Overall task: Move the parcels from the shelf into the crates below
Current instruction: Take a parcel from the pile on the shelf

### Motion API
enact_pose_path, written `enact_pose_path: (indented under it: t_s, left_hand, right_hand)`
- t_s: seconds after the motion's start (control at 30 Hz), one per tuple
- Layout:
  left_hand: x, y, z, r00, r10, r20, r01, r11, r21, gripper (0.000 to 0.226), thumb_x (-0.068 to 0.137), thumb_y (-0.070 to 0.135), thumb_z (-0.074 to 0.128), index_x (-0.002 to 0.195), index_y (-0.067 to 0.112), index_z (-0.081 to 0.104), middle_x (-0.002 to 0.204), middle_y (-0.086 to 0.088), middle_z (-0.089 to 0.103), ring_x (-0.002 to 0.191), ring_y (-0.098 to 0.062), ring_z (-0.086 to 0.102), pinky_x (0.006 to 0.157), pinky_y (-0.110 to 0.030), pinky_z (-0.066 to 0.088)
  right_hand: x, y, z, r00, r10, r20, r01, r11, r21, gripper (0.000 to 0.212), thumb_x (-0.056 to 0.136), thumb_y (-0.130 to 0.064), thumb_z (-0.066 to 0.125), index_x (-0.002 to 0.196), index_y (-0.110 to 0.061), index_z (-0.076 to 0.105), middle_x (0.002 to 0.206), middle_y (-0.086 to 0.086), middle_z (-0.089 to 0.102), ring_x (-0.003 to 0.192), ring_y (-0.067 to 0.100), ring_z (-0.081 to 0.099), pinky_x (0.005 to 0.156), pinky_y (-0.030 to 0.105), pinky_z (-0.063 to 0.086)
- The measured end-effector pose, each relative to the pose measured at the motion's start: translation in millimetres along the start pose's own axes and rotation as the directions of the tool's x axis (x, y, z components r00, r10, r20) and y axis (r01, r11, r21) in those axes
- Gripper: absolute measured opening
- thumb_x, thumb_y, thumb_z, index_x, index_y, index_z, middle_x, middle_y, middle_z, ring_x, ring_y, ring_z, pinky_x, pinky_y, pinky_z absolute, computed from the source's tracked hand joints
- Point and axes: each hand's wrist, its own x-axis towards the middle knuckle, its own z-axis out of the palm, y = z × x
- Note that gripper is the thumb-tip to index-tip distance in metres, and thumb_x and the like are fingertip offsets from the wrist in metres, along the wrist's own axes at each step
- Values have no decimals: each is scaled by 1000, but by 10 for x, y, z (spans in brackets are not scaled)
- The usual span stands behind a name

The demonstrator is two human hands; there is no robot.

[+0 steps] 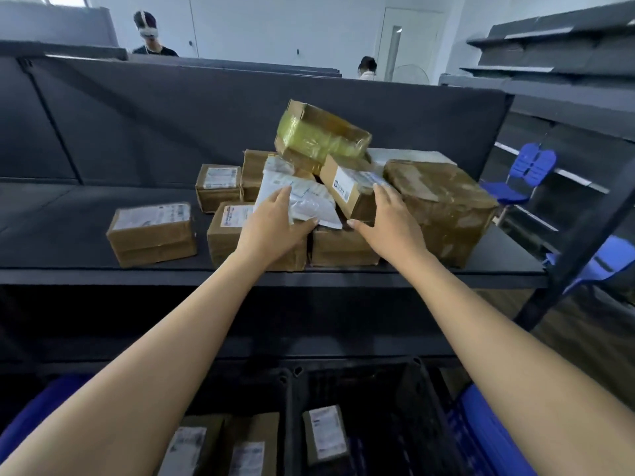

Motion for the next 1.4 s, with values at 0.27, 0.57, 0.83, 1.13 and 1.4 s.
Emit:
enact_pose_path:
  t_s: [0.27, 0.57, 0.83, 1.13, 1.4]
  left_hand:
    - [440, 262, 415, 993, 105, 45, -107, 994, 38, 81, 85, 52, 59, 147, 11, 27, 152, -6, 34, 135, -24, 39, 97, -39, 44]
    - [650, 376, 622, 975, 189, 120, -191, 982, 0, 66, 89, 46, 55, 143, 14, 37, 150, -4, 38, 133, -24, 42, 98, -38, 43]
    - [632, 539, 297, 979, -49, 197, 140, 867, -479, 42, 86, 59, 50, 117, 31, 58, 96, 20, 63, 91, -6, 61, 67, -10, 41]
    - [521, 612, -68, 921, -280, 272, 382, 510, -771, 46, 73, 37, 67, 104, 2, 69, 85, -5, 68, 57, -10, 58, 66, -29, 52]
    - [-26, 176, -286, 917, -277, 286, 360, 270, -893, 19, 78, 26, 63, 91, 17, 72, 98, -8, 76, 79, -18, 65, 69, -29, 51]
  right_hand:
    - [337, 294, 163, 993, -121, 7, 121, 988, -92, 98, 72, -48, 76, 147, -10, 26, 153, 7, 29, 142, 26, 25, 112, 39, 30]
    - [364, 482, 179, 963, -269, -2, 266, 956, -124, 85, 77, -40, 74, 145, -11, 33, 150, 7, 38, 140, 21, 31, 113, 33, 28]
    - [341, 391, -65, 927, -338, -164, 332, 941, -67, 83, 75, -41, 76, 143, -10, 40, 146, 7, 46, 137, 22, 39, 109, 32, 33]
    - [95, 136, -249, 899, -400, -181, 417, 907, 66, 81, 76, -47, 71, 142, -12, 41, 148, 3, 43, 137, 18, 38, 107, 34, 39]
    - [-172, -114, -183, 965, 21, 261, -226, 572, 789, 76, 69, -81, 50, 128, -33, 57, 112, -17, 67, 108, -7, 59, 102, 33, 45]
